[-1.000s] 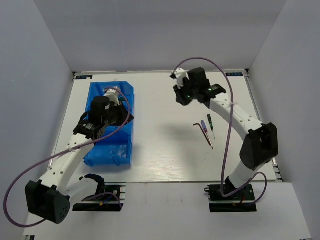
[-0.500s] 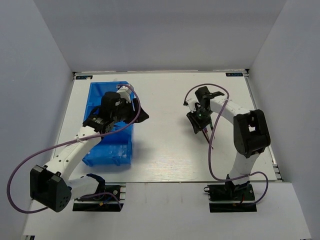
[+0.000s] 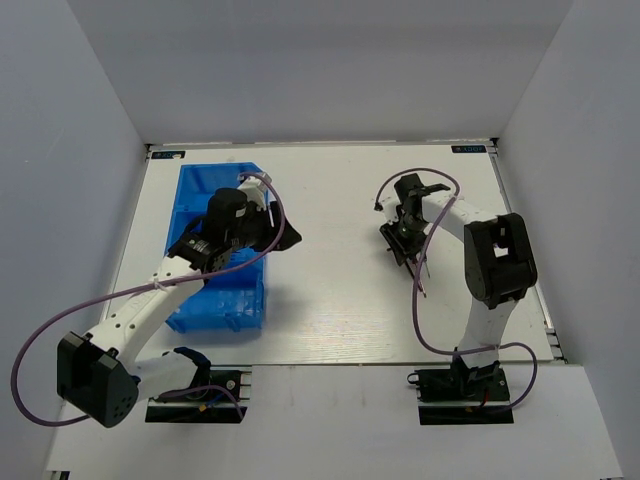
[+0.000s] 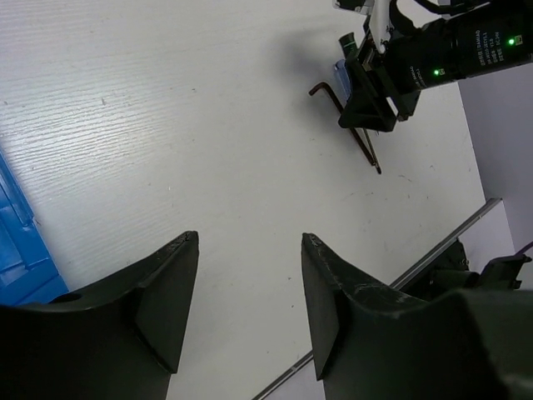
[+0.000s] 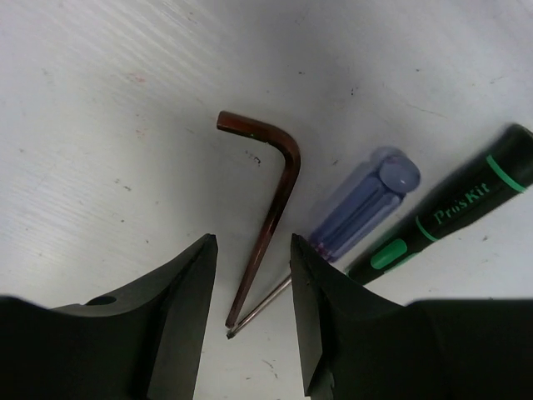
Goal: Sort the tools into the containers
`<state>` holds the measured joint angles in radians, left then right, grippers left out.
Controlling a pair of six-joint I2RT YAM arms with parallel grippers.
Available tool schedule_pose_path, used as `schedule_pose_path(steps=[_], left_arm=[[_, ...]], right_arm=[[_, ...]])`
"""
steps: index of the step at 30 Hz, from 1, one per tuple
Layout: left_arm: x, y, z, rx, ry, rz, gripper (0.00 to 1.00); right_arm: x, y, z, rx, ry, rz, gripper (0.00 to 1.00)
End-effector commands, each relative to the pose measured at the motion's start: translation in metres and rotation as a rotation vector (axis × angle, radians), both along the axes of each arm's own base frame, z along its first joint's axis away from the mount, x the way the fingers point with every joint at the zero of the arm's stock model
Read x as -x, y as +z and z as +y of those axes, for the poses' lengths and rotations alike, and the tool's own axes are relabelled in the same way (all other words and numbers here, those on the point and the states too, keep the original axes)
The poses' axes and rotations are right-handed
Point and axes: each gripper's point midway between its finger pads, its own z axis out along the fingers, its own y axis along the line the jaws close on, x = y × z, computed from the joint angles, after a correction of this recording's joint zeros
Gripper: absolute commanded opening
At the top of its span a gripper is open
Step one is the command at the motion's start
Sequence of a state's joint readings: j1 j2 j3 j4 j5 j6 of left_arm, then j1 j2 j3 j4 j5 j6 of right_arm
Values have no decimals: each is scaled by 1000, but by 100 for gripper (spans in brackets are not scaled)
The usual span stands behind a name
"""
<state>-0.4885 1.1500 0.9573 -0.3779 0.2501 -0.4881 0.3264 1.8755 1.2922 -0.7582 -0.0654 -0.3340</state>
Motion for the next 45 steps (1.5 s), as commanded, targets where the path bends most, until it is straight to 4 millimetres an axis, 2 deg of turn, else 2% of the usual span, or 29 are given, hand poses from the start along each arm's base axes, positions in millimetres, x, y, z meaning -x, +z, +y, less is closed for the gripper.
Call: schedule_pose_path(steps=[1, 2, 8, 12, 13, 15, 16, 22, 26, 27, 29, 30, 31, 32, 33, 34, 35, 36, 38, 39, 40, 41, 42, 43, 44, 45], left_arm=[[-2, 9, 0, -5, 8, -21, 63], [-1, 14, -3, 0, -1, -31, 63], [0, 14, -5, -4, -3, -33, 63], [2, 14, -4, -13, 7, -38, 63], [0, 14, -2, -18, 18, -41, 63], [0, 18, 3, -25, 41, -55, 63], [-1, 20, 4, -29, 49, -57, 63], [1, 39, 8, -21, 69, -98, 63], [3, 43, 11, -19, 77, -108, 63], [4, 41, 12, -24, 77, -101, 63], [5, 49, 13, -25, 70, -129, 63], [5, 59, 13, -12, 71, -150, 63], [5, 59, 14, -20, 65, -157, 63], [5, 71, 14, -8, 62, -198, 63], [5, 82, 14, 9, 64, -224, 63], [6, 85, 15, 4, 59, -240, 63], [7, 103, 16, 23, 57, -289, 63], [7, 103, 16, 24, 57, -289, 63], [9, 122, 18, 44, 57, -340, 63], [10, 122, 17, 47, 47, -338, 63], [13, 126, 18, 55, 48, -350, 63], [15, 130, 20, 61, 49, -360, 63], [15, 130, 20, 61, 49, -360, 63], [17, 135, 23, 65, 61, -375, 63], [20, 135, 25, 64, 61, -374, 63], [22, 140, 28, 69, 71, -388, 63]], right_arm=[[-4, -6, -4, 5, -20, 19, 47], [-3, -8, -3, 0, -24, 26, 47], [-5, -18, -6, 27, -34, 31, 47], [1, -30, -22, 122, -4, 17, 35], [-2, -28, -25, 141, -3, -15, 33], [9, -36, -27, 161, 11, -6, 27], [21, -41, -32, 179, 16, 15, 24], [47, -57, -30, 230, 26, 50, 12], [51, -59, -17, 170, -3, 83, 0], [55, -56, -10, 143, 8, 107, 0], [45, -37, 12, 18, 18, 101, 0], [56, -28, 21, -42, 71, 154, 0], [59, -15, 41, -158, 114, 178, 0], [49, 15, 68, -292, 163, 168, 0], [51, 27, 77, -346, 233, 167, 0], [52, 40, 94, -442, 297, 168, 0], [39, 72, 114, -516, 357, 126, 0], [38, 67, 124, -537, 394, 162, 0], [22, 115, 156, -643, 471, 123, 0], [8, 115, 174, -662, 496, 121, 0], [8, 124, 186, -707, 510, 125, 0], [-4, 141, 209, -772, 560, 51, 0], [-6, 143, 226, -799, 589, 23, 0], [-19, 156, 247, -872, 575, -38, 0], [-33, 176, 273, -939, 643, -184, 0], [-22, 164, 284, -958, 647, -167, 0]])
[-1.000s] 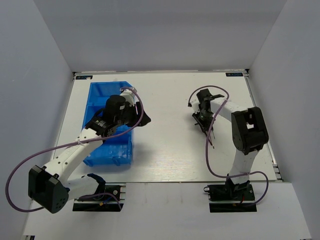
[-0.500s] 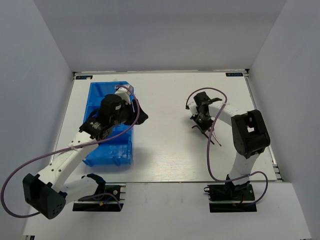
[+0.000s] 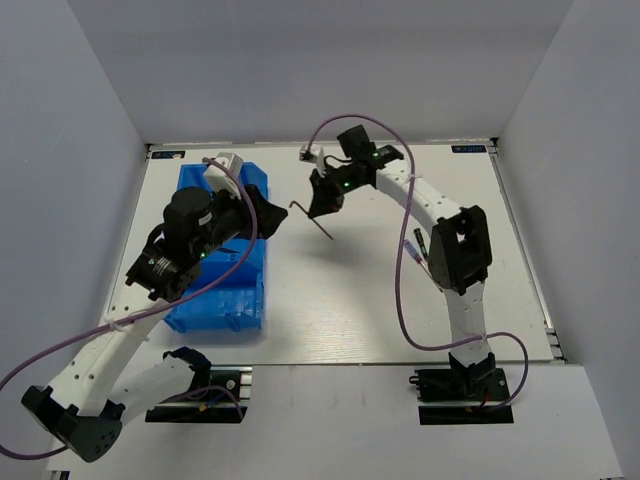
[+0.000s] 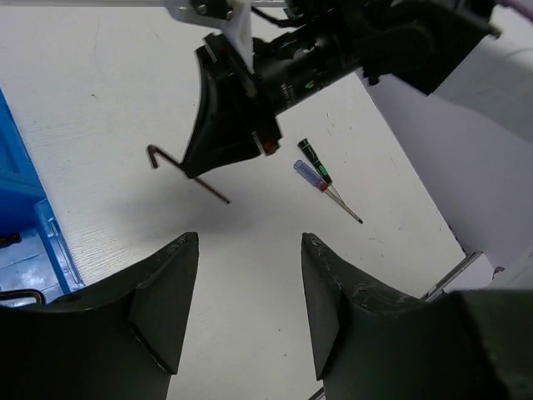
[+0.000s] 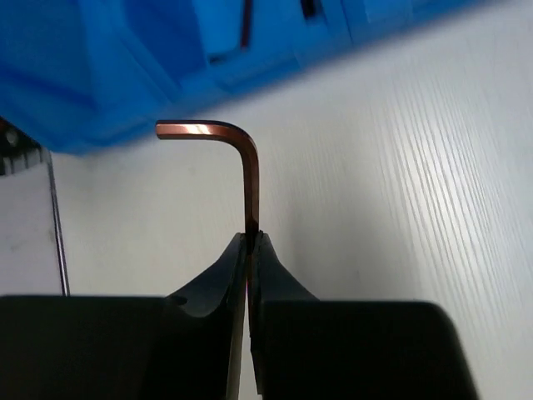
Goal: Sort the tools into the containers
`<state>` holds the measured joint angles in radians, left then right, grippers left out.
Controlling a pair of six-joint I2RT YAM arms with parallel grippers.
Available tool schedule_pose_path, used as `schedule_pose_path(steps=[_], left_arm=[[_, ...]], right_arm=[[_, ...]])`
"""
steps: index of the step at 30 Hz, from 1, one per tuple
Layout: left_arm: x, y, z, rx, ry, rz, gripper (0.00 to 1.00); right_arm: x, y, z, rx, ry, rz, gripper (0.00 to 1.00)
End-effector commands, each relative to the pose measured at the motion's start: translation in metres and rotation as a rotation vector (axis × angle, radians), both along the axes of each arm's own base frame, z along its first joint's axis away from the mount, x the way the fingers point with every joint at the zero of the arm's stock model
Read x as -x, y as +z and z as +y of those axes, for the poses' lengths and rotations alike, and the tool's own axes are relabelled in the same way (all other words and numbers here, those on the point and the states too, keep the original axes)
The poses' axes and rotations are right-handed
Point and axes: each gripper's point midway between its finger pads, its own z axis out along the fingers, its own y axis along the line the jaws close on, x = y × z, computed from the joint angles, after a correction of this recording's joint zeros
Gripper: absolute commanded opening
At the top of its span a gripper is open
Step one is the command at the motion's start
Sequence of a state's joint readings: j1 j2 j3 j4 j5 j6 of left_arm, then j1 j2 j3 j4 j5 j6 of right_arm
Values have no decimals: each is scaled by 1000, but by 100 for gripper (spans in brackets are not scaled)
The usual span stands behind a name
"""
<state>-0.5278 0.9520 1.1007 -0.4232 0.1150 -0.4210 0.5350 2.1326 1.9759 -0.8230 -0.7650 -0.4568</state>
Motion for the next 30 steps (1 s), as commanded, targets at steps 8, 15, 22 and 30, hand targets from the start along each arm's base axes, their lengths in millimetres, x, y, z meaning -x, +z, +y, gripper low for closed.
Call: schedule_pose_path(steps=[8, 15, 22, 30], left_arm=[[20, 23, 20, -11, 34, -48, 63], [26, 26, 27, -24, 50, -53, 63], [25, 14, 24, -24, 41, -31, 65], [10, -2, -5, -4, -50, 18, 14]], right_arm=[[-38, 90, 191, -543, -33, -237, 0], [-16, 76, 230, -550, -34, -300, 0], [2, 67, 213, -537, -31, -238, 46], [-29, 126, 125, -401, -266, -320, 14]])
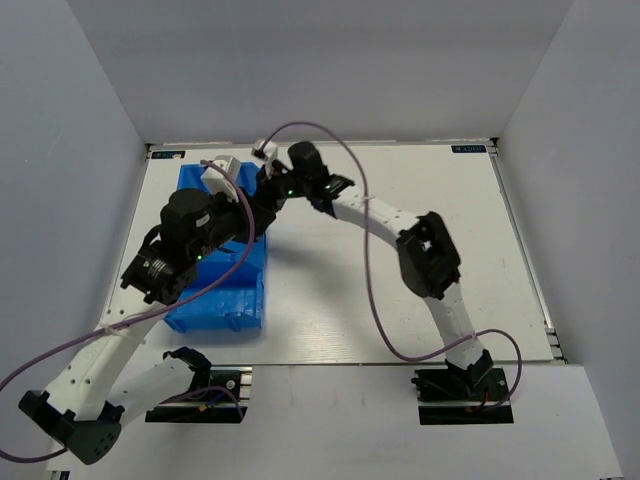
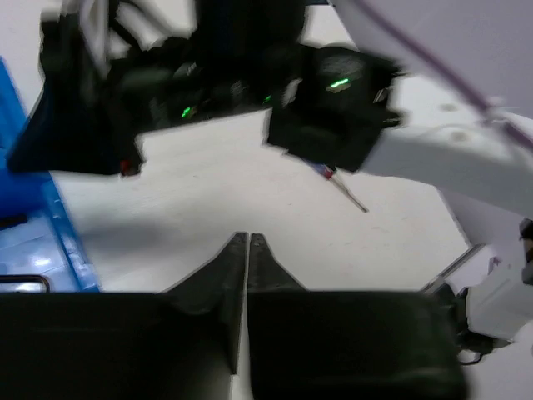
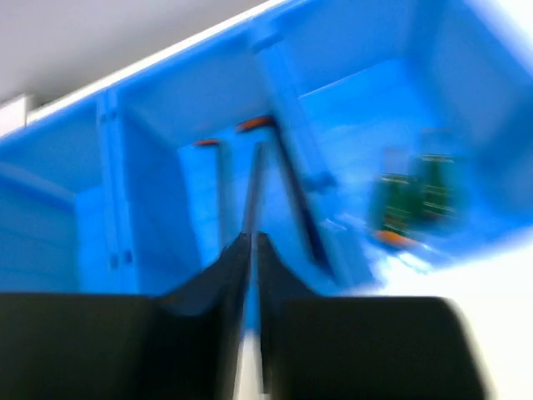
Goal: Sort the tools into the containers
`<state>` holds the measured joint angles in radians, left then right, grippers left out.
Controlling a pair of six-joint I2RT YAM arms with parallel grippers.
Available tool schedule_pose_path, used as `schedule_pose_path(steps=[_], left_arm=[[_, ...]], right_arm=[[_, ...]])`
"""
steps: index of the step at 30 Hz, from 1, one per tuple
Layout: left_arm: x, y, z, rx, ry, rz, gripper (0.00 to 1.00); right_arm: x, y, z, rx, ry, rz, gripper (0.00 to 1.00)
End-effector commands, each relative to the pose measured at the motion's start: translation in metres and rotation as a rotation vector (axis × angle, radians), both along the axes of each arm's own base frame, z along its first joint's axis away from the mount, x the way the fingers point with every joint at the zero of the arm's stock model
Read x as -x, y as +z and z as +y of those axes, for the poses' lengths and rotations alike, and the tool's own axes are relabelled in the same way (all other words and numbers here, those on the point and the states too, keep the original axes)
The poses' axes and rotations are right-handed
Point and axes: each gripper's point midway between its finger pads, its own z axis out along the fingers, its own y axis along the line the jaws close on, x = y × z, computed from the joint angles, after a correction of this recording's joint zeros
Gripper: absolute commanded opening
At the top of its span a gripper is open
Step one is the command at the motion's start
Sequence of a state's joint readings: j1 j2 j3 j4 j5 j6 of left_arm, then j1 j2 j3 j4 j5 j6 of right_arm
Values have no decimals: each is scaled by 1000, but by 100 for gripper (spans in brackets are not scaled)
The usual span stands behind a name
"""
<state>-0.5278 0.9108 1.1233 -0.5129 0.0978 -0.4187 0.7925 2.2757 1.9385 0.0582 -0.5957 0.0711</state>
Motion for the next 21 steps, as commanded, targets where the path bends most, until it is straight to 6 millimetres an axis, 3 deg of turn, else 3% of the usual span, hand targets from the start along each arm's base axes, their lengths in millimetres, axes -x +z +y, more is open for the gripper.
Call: schedule_pose_path(steps=[1, 2, 4, 5, 6, 7, 8, 9, 10, 11, 12, 13, 14, 15, 16, 17, 21], left_arm=[[-5, -6, -21, 16, -83, 6, 8], [-11, -15, -30, 18, -105, 35, 3], [-18, -27, -41, 18, -134, 76, 0], [-19, -37, -47, 11, -160, 109, 0], [-26, -54, -60, 7, -182, 159, 0], [-27, -65, -69, 3, -203, 194, 0], [-32, -69, -76, -4, -211, 208, 0], [-31, -78, -88, -13, -233, 238, 0], [-36, -105, -99, -46, -238, 320, 0], [-43, -104, -108, -62, -230, 324, 6], [-36, -117, -118, -95, -244, 378, 15], [-44, -132, -132, -126, -242, 427, 27], [-46, -141, -137, -150, -220, 457, 47], [-37, -148, -149, -176, -251, 481, 54], [-43, -144, -157, -169, -229, 472, 58], [-42, -155, -163, -188, -223, 500, 76], [-32, -158, -178, -191, -238, 500, 79]], right_arm=[[-41, 104, -74, 9, -226, -211, 7], [-42, 65, -102, 163, -300, -152, 0], [-59, 76, -156, 291, -446, -250, 0], [-58, 58, -198, 440, -525, -210, 0], [-63, 25, -238, 581, -610, -185, 0], [-58, 32, -263, 619, -650, -194, 0], [-51, -1, -313, 755, -677, -109, 0], [-41, -22, -340, 836, -699, -67, 0], [-28, -28, -360, 863, -717, -33, 2], [-22, -37, -396, 907, -752, 45, 14], [-14, -48, -408, 933, -752, 85, 34], [-3, -53, -418, 952, -745, 126, 40], [5, -59, -437, 968, -768, 206, 44], [8, -64, -441, 969, -769, 234, 49], [11, -68, -447, 964, -775, 262, 51], [10, -72, -449, 961, -774, 271, 52], [7, -90, -453, 961, -766, 331, 56]])
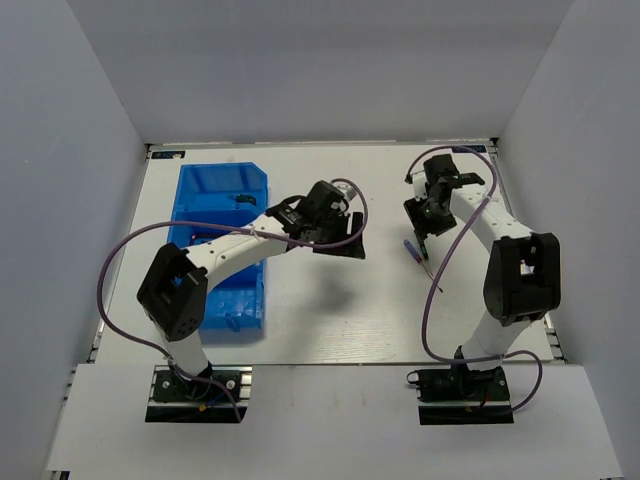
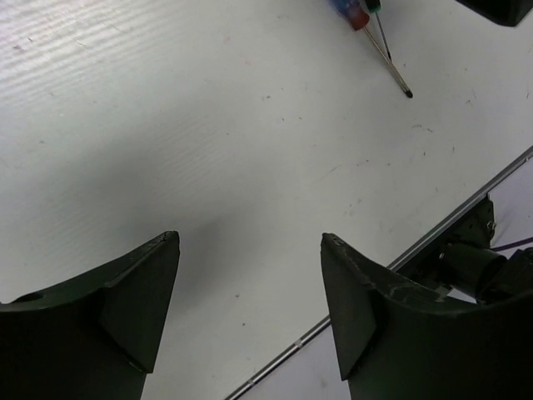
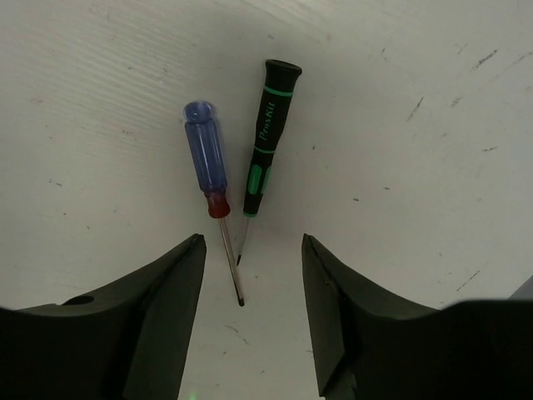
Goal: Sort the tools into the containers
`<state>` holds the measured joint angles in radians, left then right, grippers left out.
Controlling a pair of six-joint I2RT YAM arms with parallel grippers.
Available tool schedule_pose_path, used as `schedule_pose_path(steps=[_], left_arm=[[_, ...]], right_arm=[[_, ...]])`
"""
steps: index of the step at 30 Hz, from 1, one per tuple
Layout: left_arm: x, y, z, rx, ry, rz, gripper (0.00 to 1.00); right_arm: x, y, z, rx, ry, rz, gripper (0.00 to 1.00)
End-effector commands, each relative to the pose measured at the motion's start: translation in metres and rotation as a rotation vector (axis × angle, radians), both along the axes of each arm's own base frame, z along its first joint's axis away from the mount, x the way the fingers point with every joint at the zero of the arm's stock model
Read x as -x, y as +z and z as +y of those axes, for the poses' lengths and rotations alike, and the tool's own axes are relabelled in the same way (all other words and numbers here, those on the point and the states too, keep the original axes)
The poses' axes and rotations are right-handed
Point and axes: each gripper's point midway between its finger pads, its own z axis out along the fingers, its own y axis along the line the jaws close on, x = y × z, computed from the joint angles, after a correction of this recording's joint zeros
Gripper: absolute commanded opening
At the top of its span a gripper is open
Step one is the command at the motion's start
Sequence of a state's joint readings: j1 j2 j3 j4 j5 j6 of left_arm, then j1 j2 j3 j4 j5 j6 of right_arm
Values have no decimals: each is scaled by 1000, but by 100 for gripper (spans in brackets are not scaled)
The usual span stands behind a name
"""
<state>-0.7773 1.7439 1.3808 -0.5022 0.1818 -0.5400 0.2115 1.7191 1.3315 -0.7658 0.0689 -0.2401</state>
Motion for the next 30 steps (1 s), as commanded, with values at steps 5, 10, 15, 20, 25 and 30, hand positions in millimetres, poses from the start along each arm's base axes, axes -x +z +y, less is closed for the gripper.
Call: schedule_pose_path(steps=[5, 10, 15, 20, 25, 30], left_arm=[[12, 33, -14, 43, 18, -44, 79], [20, 33, -17, 45, 27, -56, 79], [22, 39, -18, 48, 27, -69, 79], [24, 43, -22, 56, 18, -75, 79], [27, 35, -25, 38, 2, -69, 79], [25, 40, -30, 62, -12, -87, 79]], right_arm=[[-9, -22, 12, -41, 25, 60, 57], [-29, -42, 5, -8, 1, 63, 57], [-41, -53, 3, -11, -10, 73, 57], [-38, -54, 11, -96, -5, 116, 56], [-26, -30, 32, -233, 48, 74, 56], [-29, -12, 35, -258, 59, 13, 54]])
